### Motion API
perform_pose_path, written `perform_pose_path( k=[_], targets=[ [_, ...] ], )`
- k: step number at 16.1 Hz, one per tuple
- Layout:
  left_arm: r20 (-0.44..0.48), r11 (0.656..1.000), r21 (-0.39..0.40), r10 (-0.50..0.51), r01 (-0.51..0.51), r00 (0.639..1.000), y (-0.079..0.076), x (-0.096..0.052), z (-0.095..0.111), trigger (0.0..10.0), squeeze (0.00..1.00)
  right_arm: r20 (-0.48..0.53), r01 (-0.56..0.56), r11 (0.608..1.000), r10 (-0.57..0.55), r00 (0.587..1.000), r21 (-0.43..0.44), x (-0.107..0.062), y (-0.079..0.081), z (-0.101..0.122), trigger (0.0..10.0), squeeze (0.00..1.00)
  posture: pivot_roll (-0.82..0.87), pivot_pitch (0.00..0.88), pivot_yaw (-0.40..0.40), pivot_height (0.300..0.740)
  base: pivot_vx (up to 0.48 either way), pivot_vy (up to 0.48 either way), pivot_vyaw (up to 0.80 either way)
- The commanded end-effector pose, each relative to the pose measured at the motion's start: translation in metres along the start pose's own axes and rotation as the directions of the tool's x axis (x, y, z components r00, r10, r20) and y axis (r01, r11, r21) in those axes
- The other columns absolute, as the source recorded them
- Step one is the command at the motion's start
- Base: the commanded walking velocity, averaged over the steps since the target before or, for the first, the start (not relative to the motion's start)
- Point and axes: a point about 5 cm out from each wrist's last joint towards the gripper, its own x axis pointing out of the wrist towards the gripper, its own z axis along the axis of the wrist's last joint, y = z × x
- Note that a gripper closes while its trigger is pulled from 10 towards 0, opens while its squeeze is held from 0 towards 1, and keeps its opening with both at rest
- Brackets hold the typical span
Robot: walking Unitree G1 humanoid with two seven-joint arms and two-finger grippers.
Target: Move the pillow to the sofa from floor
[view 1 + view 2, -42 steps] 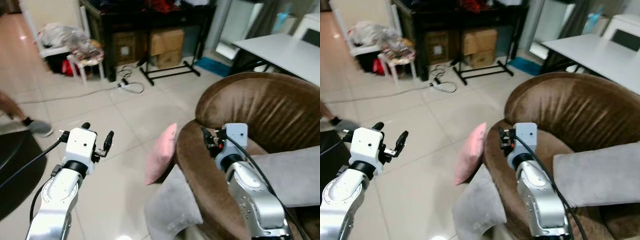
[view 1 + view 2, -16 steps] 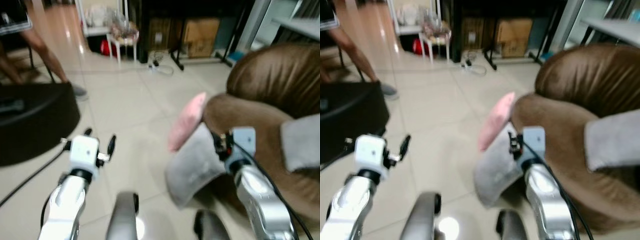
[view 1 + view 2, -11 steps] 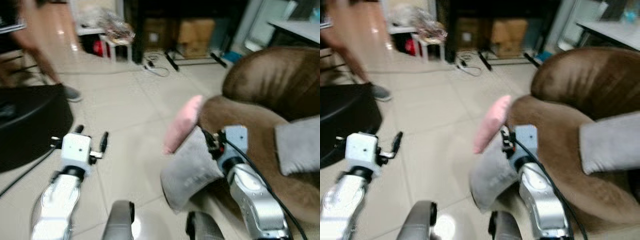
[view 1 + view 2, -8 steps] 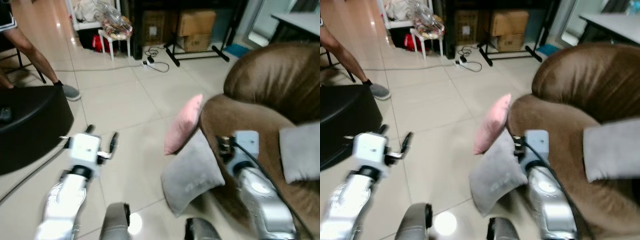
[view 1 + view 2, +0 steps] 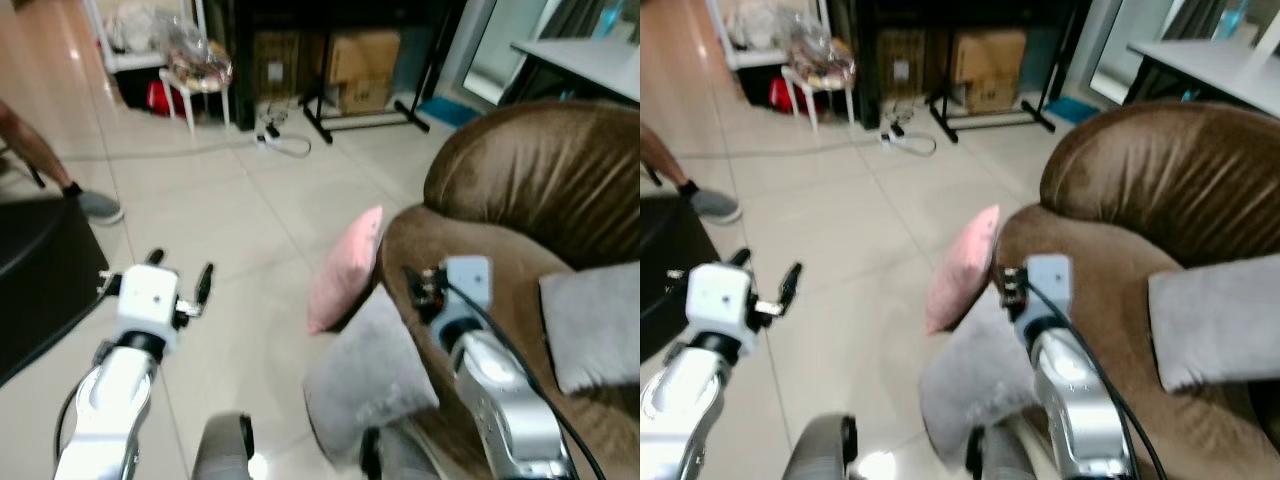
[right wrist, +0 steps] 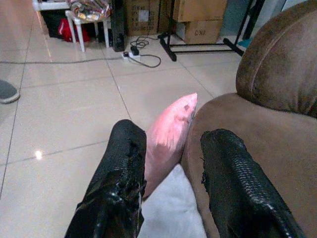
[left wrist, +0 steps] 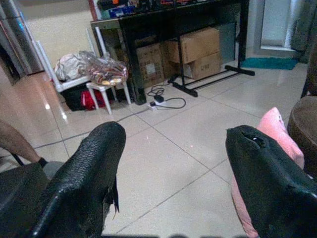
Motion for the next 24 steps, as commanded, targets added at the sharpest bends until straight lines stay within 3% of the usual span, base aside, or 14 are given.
perform_pose_path(
  k=[1,6,16,21,24],
  targets=[
    [0.007,1.000,-0.013,-0.028,0.028,1.000,-0.0106,0.0025,0.0019,10.0,0.00,-0.019,0.049,0.999,-0.049,0.999,-0.003,-0.0032,-0.0151,-0.0024,10.0,0.00,0.04,0.000,-0.077,0.600,0.000,0.000,0.00],
    [-0.004,1.000,0.008,-0.017,0.017,1.000,-0.0102,0.0031,0.0004,10.0,0.00,-0.009,0.050,0.998,-0.049,0.999,0.048,-0.0048,-0.0160,-0.0053,10.0,0.00,0.04,0.000,-0.076,0.555,0.000,0.000,0.00],
    [-0.010,1.000,0.007,-0.008,0.008,1.000,-0.0131,0.0001,-0.0041,10.0,0.00,0.006,0.012,1.000,-0.012,1.000,0.019,-0.0035,-0.0142,-0.0060,10.0,0.00,0.04,0.000,-0.086,0.461,0.000,0.000,0.00],
    [0.009,1.000,-0.011,-0.028,0.028,1.000,-0.0144,-0.0009,-0.0025,10.0,0.00,0.010,-0.026,1.000,0.027,1.000,-0.012,-0.0029,-0.0116,-0.0054,10.0,0.00,0.04,0.000,-0.087,0.461,0.000,0.000,0.00],
    [0.020,0.999,-0.024,-0.033,0.033,0.999,-0.0145,-0.0015,-0.0012,10.0,0.00,0.008,-0.066,0.997,0.067,0.998,-0.030,-0.0030,-0.0072,-0.0057,10.0,0.00,0.05,0.000,-0.087,0.461,0.222,0.000,0.68]
  ],
)
